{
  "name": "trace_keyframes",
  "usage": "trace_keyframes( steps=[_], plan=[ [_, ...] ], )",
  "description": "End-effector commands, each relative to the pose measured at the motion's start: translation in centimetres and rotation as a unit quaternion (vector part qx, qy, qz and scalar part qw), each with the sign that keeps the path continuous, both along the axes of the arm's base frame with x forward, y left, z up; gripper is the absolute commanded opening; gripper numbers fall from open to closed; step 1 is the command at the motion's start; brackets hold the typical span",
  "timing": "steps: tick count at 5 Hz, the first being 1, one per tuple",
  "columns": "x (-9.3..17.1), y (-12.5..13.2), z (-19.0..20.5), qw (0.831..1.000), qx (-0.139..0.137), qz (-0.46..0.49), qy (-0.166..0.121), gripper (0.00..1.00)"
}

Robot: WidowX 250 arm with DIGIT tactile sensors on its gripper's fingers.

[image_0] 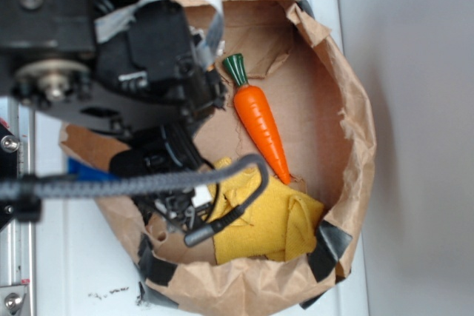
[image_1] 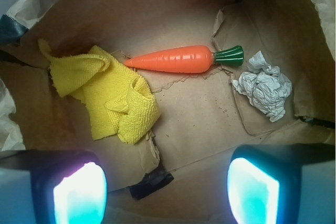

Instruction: Grab the yellow cloth.

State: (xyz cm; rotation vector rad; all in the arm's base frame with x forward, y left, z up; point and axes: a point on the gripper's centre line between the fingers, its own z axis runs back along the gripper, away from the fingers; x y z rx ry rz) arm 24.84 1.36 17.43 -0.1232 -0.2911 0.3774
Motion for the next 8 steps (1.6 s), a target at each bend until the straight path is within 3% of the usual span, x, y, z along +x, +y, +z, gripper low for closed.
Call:
trace_keyframes(
  steps=[1,3,4,6,8],
  plan=[
    [0.9,-0.3,-1.4,0.998,0.047,0.014,-0.035,1.0],
    [0.0,-2.4,-4.9,0.997,0.048,-0.027,-0.062,1.0],
    [1.0,-2.6,-6.1,0.997,0.059,-0.019,-0.045,1.0],
    [4.8,-1.8,-6.8,0.999,0.023,-0.007,-0.033,1.0],
    [7.0,-2.4,-8.9,0.998,0.057,0.015,-0.038,1.0]
  ],
)
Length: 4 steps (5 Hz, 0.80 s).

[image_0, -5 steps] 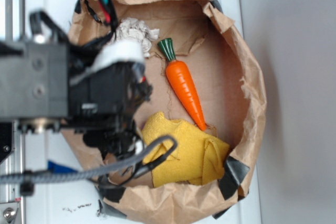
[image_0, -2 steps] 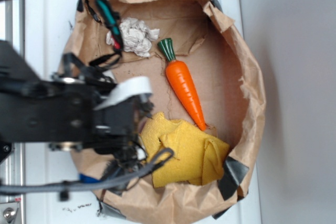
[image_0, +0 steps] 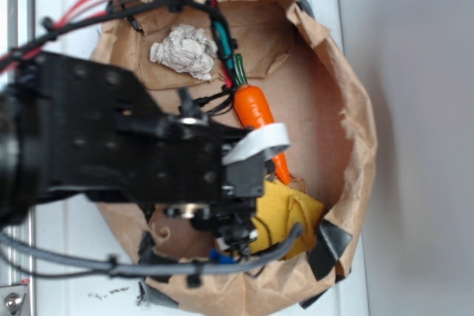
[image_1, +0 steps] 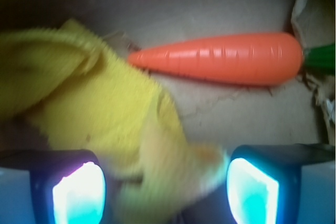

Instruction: Grab the yellow cloth.

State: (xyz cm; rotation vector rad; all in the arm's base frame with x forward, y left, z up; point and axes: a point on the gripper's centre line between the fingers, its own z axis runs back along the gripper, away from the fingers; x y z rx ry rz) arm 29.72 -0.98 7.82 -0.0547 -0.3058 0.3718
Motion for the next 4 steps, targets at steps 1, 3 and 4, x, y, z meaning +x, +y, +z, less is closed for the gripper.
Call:
trace_keyframes(
  steps=[1,3,4],
  plan=[
    [2.7,-0.7,-0.9,0.997,0.059,0.04,-0.034,0.0],
    [2.6,-0.2,1.0,0.995,0.055,0.076,-0.046,0.0],
    [2.8,-0.1,4.0,0.995,0.025,0.089,-0.038,0.0]
  ],
)
